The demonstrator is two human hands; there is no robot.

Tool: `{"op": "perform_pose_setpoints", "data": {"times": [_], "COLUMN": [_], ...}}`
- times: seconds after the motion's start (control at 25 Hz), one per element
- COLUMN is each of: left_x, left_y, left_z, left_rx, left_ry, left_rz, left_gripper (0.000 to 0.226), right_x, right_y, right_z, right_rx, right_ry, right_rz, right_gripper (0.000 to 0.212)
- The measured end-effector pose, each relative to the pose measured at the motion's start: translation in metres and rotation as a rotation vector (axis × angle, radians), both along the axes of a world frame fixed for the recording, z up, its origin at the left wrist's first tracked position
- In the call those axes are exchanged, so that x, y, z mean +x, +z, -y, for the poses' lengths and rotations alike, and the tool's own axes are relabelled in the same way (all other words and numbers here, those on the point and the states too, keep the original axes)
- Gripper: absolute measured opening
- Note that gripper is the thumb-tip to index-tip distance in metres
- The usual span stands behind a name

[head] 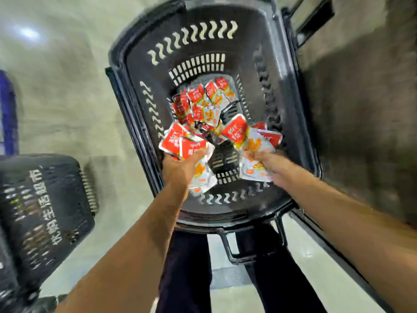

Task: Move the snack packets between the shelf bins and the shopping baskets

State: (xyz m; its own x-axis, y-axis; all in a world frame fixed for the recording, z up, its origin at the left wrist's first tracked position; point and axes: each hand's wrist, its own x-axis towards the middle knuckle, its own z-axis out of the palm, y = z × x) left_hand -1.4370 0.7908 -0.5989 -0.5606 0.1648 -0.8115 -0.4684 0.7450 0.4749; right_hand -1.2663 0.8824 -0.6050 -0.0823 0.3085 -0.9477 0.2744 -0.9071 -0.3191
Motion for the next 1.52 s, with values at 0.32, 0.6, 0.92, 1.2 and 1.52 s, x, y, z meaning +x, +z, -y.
{"op": "perform_pose_setpoints", "data": {"times": [0.32, 0.6, 0.92, 1.2, 1.52], "left_x": [-0.01, -0.022, -0.044, 0.036, 0.18], "left_y": [0.212, 0.337, 0.406, 0.442, 0.453], "left_z": [0.027, 0.052, 0.078, 0.097, 0.207], "left_rx": [0.187, 0.362, 0.453, 0.474, 0.411], "left_ry": [-0.052, -0.192, -0.654, -1.136, -1.659], "left_rz": [0.029, 0.043, 0.208, 0.377, 0.617], "left_gripper": [0.03, 0.037, 0.036, 0.017, 0.06], "right_x": [0.003, 0.02, 0.012, 0.031, 0.062], "right_y": [0.208, 0.35, 0.422, 0.433, 0.436], "right_z": [0.014, 0.065, 0.201, 0.331, 0.516], "right_rx": [0.158, 0.278, 0.354, 0.401, 0.488], "right_ry": [-0.017, -0.097, -0.549, -1.097, -1.654], "right_rz": [-0.058, -0.151, -0.121, -0.08, -0.006], "right_gripper": [0.02, 0.018, 0.026, 0.033, 0.023]}}
